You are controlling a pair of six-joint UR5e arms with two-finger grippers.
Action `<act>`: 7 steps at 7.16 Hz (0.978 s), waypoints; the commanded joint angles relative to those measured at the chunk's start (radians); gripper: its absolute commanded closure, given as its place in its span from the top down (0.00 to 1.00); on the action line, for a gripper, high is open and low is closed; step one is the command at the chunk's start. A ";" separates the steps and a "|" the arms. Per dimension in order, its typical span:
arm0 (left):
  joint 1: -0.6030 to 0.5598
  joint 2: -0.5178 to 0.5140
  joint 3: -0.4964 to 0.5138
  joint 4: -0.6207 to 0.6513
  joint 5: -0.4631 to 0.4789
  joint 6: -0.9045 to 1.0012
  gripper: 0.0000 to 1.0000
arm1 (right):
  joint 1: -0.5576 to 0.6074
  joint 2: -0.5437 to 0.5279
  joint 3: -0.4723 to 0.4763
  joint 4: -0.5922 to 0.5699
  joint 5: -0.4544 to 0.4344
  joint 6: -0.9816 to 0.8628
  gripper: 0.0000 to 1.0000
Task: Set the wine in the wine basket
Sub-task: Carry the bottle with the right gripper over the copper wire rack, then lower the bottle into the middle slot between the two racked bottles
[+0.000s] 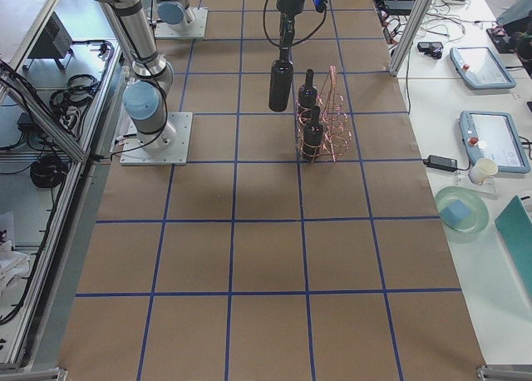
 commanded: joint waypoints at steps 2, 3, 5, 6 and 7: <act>-0.048 0.000 -0.007 0.004 0.005 -0.022 1.00 | -0.007 0.031 -0.009 -0.092 0.039 -0.004 0.00; -0.048 0.000 -0.007 0.004 0.005 -0.016 1.00 | -0.008 0.047 -0.010 -0.115 0.042 -0.017 0.00; -0.048 0.000 -0.007 0.003 0.004 -0.008 1.00 | -0.034 0.089 -0.010 -0.181 0.088 -0.029 0.00; -0.048 0.001 -0.007 0.003 0.004 -0.002 1.00 | -0.057 0.091 -0.009 -0.189 0.095 -0.043 0.00; -0.048 0.001 -0.007 0.003 0.004 0.002 1.00 | -0.063 0.102 -0.009 -0.207 0.115 -0.049 0.00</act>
